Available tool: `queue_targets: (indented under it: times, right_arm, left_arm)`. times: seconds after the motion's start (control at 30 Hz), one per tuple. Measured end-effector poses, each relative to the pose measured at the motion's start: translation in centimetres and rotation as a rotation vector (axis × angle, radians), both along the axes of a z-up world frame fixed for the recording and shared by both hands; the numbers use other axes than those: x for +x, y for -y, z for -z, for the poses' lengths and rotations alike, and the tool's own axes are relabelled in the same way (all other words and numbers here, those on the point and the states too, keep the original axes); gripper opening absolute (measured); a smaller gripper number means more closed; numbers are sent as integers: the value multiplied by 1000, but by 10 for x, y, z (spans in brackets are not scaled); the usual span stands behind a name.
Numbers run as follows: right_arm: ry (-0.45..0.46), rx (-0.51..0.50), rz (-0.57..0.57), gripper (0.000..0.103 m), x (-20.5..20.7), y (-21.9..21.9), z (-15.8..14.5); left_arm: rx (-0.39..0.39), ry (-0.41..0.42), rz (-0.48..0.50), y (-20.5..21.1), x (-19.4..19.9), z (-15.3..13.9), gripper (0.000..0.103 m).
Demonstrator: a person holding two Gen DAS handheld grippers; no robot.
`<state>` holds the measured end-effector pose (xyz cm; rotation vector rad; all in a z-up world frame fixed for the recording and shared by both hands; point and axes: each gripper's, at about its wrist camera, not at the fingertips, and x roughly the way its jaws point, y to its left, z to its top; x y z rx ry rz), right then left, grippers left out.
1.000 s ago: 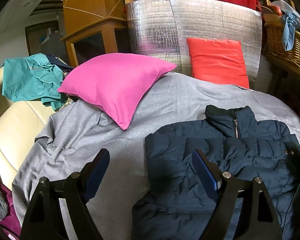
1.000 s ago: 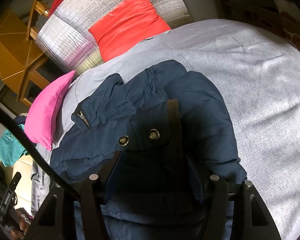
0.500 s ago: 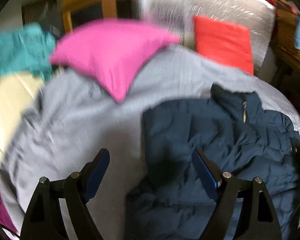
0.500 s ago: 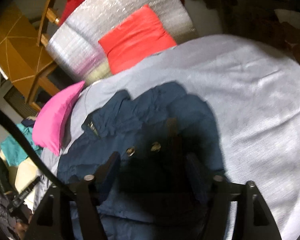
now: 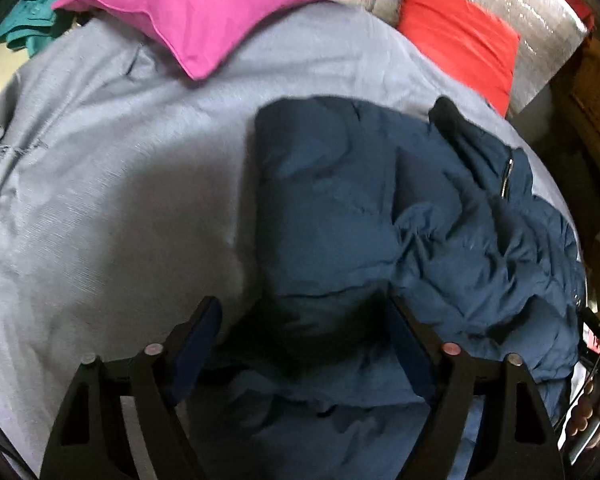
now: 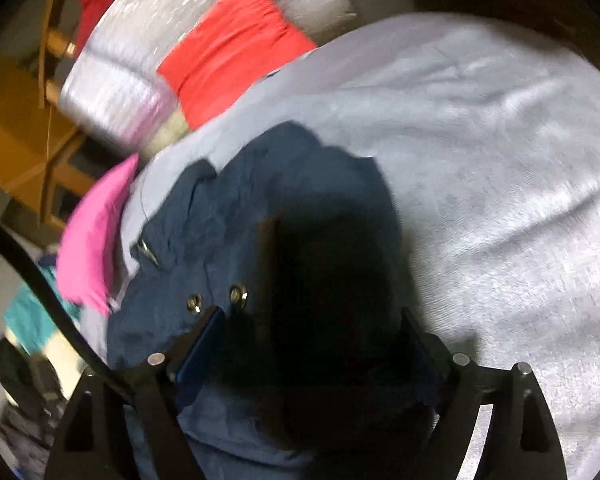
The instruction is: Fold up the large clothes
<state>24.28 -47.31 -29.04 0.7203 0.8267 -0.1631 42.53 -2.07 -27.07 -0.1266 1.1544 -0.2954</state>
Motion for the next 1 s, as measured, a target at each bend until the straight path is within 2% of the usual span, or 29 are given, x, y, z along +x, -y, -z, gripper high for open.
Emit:
queue_targets:
  times: [0.03,0.07,0.1,0.13,0.23,0.3,0.4,0.53,0.57,0.6,0.7,0.77,0.83,1.0]
  right_arm:
    - [6,-23,-20,83,0,-6,-3]
    - [5,-60,-34,65,1,-12,-7]
    - [-15,-123,-42,48,1,-20,-11]
    - [-20,-157,-46,44,0,-24,-13]
    - [-11,-197,-41,38,-3,-28,-17]
    - [-59,-231,-39,38,2,-29,-6]
    - [-81,-252,-31,41,3,-28,-4]
    - [-86,-216,-13,54,-3,-21,-13]
    - [-79,-203,-5,63,-8,-19,-16]
    - [-59,-194,5,67,-15,-17,-22]
    - [-8,-194,13,68,-34,-14,-35]
    - [28,-199,6,68,-49,-16,-42]
    - [55,-205,2,68,-62,-20,-47]
    - [201,-184,-37,70,-112,-35,-67]
  left_arm:
    - [-13,-1,4,1,0,-1,69]
    - [-14,11,2,1,-2,-5,66]
    - [-9,23,1,1,-3,-7,58]
    - [-7,42,7,2,-5,-11,52]
    - [36,45,15,9,-6,-9,54]
    - [57,30,20,12,-4,-2,57]
    - [123,43,21,16,-3,2,68]
    - [106,32,-9,12,-4,-5,68]
    - [105,43,-10,10,-8,-11,68]
    - [109,56,-11,7,-12,-16,68]
    - [117,123,-27,-1,-26,-31,68]
    - [94,160,-29,-10,-40,-42,68]
    - [72,181,-21,-17,-55,-46,69]
    - [53,237,-3,-39,-99,-48,69]
